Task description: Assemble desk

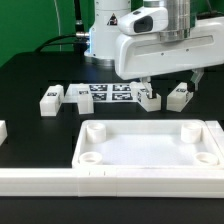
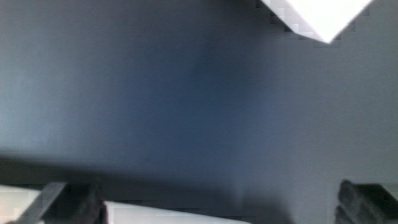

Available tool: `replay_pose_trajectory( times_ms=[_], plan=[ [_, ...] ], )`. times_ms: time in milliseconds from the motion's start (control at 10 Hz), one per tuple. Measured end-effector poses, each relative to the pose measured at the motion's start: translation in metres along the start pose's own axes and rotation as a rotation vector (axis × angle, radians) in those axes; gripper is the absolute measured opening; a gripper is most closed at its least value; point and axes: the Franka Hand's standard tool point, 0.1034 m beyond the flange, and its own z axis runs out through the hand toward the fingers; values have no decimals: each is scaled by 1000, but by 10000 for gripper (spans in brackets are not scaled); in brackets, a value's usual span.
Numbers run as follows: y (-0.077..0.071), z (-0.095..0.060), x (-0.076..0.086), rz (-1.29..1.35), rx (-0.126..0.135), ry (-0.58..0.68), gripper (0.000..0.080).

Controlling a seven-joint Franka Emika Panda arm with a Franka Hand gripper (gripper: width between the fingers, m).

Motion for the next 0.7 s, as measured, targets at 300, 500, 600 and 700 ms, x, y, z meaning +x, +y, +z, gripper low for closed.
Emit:
replay_pose_trajectory(
  times_ms=[300,500,600,700],
  plan=[
    [3,0,-2,303,25,-5,649],
    [1,1,-3,599,58,-17,649],
    [2,2,-4,666,70,-21,649],
    [1,2,-5,740,73,-24,649]
  ],
)
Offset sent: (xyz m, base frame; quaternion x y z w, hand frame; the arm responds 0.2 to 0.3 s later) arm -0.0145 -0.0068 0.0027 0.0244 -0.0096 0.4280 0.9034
